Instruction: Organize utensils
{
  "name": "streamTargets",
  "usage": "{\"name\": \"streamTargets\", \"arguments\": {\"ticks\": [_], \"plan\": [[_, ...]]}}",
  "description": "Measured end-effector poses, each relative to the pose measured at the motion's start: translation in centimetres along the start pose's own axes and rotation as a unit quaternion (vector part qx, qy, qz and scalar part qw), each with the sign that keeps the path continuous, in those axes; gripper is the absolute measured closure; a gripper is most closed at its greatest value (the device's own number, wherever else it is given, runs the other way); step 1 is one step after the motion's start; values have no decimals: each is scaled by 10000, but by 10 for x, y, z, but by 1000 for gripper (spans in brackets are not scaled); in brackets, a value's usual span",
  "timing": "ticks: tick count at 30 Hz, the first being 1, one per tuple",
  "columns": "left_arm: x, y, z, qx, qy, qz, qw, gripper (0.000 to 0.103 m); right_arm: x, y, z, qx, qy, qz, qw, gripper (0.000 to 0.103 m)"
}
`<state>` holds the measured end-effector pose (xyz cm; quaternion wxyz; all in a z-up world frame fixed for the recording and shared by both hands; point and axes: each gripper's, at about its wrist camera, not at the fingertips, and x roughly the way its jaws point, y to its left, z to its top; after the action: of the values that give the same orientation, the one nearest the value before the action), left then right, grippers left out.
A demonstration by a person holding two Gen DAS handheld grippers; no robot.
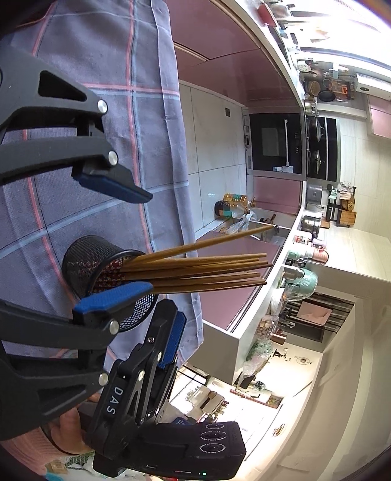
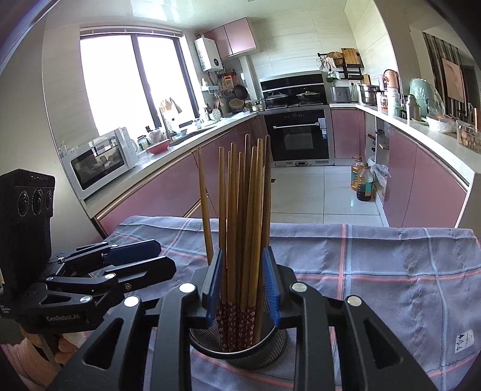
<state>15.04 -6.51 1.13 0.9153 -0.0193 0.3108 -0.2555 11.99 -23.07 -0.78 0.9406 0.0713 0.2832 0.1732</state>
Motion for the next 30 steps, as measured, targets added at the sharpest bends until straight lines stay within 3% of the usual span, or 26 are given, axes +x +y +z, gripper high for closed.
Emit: {"name": "streamTargets", "arguments": {"ticks": [2,5,8,12,21,30], "plan": [[-8,3,-3,-23,-136,145,9998,31,-6,3,-4,-41,-89,-79,9999,53],[-23,7,-12,1,-335,406,9986,23,-14,8,-10,-111,-193,-204,9995,43],[-38,11,-23,30,-568,757,9955,7,-21,15,-20,-195,-334,-360,9986,21],[-57,15,-38,4,-759,1169,9902,5,-25,22,-34,-284,-432,-479,9975,7],[-87,20,-62,-18,-1155,1738,9780,5,-36,39,-55,-405,-795,-788,9929,7],[-106,13,-78,-72,-1386,1961,9707,5,-40,53,-71,-507,-980,-926,9896,7]]}}
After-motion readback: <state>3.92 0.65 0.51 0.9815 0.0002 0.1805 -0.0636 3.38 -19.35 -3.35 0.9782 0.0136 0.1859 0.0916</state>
